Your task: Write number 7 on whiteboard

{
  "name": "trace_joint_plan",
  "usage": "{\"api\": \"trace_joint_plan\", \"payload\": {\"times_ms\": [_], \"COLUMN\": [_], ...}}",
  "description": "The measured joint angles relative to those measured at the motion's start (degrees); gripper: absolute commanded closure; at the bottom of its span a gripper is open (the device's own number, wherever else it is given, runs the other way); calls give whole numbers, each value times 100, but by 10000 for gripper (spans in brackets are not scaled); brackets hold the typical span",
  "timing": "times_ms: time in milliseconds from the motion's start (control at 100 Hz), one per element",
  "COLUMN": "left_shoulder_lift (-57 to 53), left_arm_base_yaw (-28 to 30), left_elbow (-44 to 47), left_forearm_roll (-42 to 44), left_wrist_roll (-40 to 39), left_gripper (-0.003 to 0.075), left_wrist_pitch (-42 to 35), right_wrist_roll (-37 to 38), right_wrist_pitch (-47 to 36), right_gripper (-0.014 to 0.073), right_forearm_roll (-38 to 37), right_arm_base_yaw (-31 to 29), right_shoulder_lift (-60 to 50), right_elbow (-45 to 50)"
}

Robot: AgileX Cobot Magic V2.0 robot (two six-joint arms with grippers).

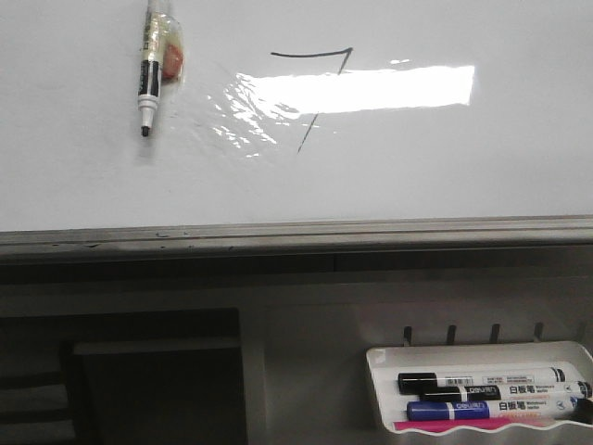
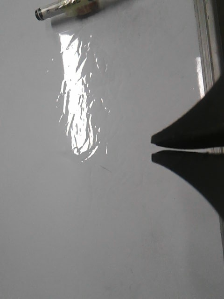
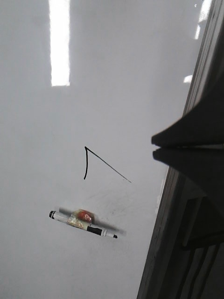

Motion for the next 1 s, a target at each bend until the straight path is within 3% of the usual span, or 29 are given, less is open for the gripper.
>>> {"api": "trace_joint_plan", "payload": {"times_ms": [850, 1000], "left_shoulder_lift": [0, 0], "left_arm_base_yaw": [9, 9], "left_elbow": [0, 0], "left_forearm_roll": [0, 0], "left_wrist_roll": [0, 0], "left_gripper": [741, 741], "left_wrist_pitch": [36, 36], "right_wrist_roll": [0, 0], "right_wrist_pitch": [-12, -429], "right_gripper": [647, 647], "right_forearm_roll": [0, 0], "right_arm_base_yaw": [0, 0], "right_shoulder_lift": [0, 0], "right_elbow": [0, 0]}}
